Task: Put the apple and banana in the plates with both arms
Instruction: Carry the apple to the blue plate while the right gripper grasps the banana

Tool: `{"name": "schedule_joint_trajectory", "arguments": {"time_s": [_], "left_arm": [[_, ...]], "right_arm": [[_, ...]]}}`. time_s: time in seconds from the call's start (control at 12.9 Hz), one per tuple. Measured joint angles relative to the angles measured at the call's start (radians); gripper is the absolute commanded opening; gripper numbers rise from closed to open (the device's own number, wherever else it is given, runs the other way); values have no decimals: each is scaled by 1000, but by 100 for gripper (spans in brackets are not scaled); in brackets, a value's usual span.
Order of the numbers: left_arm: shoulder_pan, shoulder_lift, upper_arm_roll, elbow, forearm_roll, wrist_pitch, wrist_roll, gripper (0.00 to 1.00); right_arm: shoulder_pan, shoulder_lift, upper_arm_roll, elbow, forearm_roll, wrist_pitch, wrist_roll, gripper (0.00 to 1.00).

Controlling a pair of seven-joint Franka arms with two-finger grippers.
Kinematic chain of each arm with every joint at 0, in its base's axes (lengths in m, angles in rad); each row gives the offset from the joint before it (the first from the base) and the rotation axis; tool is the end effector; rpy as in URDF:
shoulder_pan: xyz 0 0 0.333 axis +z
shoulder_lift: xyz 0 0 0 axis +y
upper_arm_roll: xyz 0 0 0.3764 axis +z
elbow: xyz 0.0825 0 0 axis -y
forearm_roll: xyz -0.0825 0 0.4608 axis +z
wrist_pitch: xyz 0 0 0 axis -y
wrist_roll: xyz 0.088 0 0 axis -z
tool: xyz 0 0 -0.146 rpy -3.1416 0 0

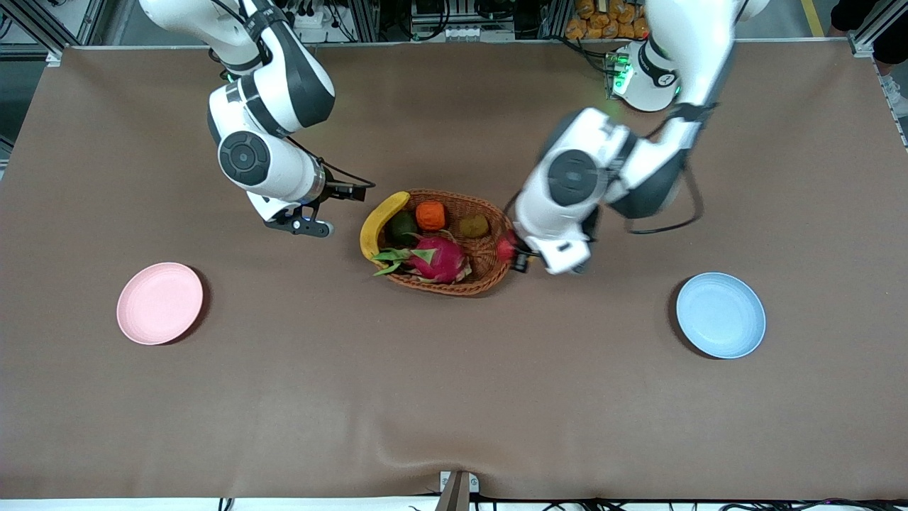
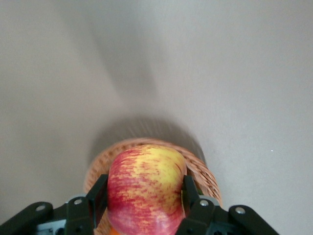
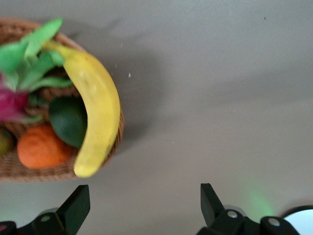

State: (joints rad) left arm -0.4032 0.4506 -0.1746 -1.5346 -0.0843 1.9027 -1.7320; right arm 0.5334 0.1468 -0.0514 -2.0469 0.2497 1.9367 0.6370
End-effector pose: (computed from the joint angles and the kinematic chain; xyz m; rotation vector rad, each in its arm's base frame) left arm 0.6480 -0.4137 0.3786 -2.5782 -1.7619 0.2701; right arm 0.5274 0.3055 0.3305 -3.0261 0.4192 0.5071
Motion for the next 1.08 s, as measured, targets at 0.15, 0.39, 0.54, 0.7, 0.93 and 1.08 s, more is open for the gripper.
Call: {"name": "schedule_joint_trajectory", "arguments": {"time_s": [0.15, 0.39, 0.54, 0.7, 0.93, 1.08], "left_arm": [[88, -20, 1, -1, -14, -42, 134, 0], [213, -20, 3, -22, -17, -89, 402, 0], [306, -14, 6, -44, -18, -95, 596, 0], [403, -1, 8, -57, -18, -95, 805, 0], [549, 31, 10, -63, -18, -83, 1111, 0], [621, 67, 9, -66, -18, -49, 1282, 0]], "right_arm": [[5, 24, 0, -3, 1, 71, 100, 100], [39, 74, 0, 4, 1, 132, 220, 100], [72, 111, 0, 12, 1, 156, 264, 100], [103, 145, 0, 14, 1, 179, 288, 100], [115, 178, -1, 17, 2, 214, 299, 100], [115, 195, -3, 17, 2, 247, 299, 97]]}}
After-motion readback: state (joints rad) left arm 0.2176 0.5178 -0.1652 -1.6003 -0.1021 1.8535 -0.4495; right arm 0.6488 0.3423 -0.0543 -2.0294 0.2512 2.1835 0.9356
